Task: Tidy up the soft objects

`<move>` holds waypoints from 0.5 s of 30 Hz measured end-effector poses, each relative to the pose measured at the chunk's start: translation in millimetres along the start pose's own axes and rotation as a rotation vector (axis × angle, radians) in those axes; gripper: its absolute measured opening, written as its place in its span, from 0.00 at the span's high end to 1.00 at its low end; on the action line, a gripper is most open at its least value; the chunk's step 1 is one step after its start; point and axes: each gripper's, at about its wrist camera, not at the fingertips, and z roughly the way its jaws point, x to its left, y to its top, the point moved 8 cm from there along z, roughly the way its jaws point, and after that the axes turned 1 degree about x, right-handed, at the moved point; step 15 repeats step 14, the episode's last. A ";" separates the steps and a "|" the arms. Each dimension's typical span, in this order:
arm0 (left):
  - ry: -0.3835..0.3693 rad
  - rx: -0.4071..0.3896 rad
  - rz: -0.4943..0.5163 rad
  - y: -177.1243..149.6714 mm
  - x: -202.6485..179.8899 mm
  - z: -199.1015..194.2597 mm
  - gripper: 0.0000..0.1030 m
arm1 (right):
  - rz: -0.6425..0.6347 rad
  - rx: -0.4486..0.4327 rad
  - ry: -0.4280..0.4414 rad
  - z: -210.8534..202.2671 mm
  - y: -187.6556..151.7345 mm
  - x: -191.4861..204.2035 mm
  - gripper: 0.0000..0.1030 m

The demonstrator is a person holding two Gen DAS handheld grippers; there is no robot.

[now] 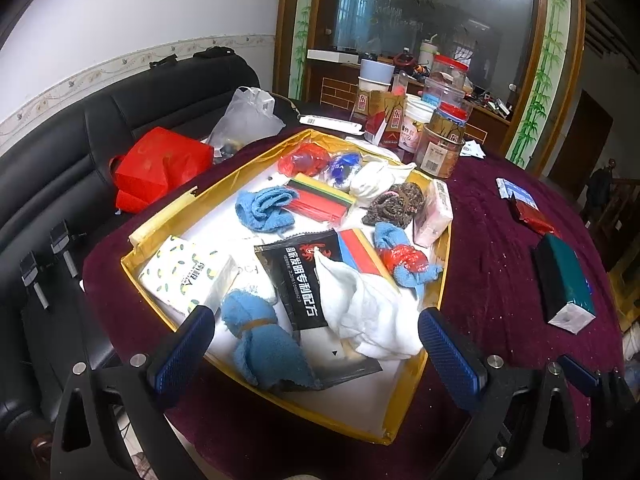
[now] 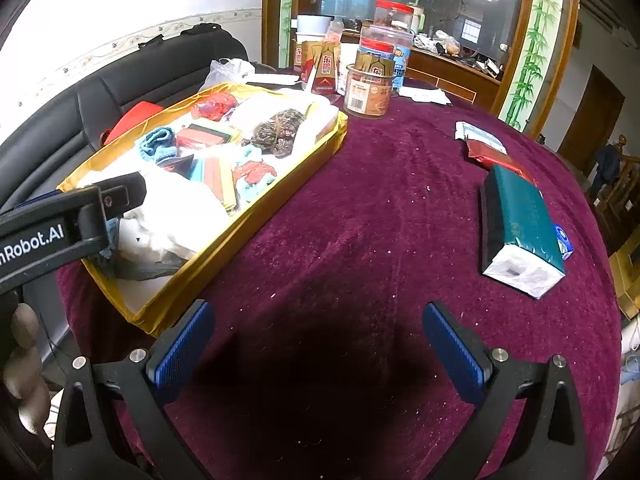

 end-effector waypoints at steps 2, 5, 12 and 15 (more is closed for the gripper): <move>0.000 0.003 -0.003 -0.5 -0.1 -0.2 0.00 | 0.001 -0.003 0.001 -1.7 -0.5 -0.4 0.00; 0.000 0.004 -0.005 -1.1 -0.6 -1.5 0.00 | 0.002 -0.008 0.002 -4.1 -1.7 -1.2 0.00; 0.025 0.024 -0.009 -3.1 0.6 -0.1 0.00 | 0.015 -0.014 0.005 -8.4 -4.5 -10.4 0.00; 0.029 0.029 -0.015 -2.8 0.8 0.7 0.00 | 0.038 -0.015 0.013 -11.7 -6.2 -19.7 0.00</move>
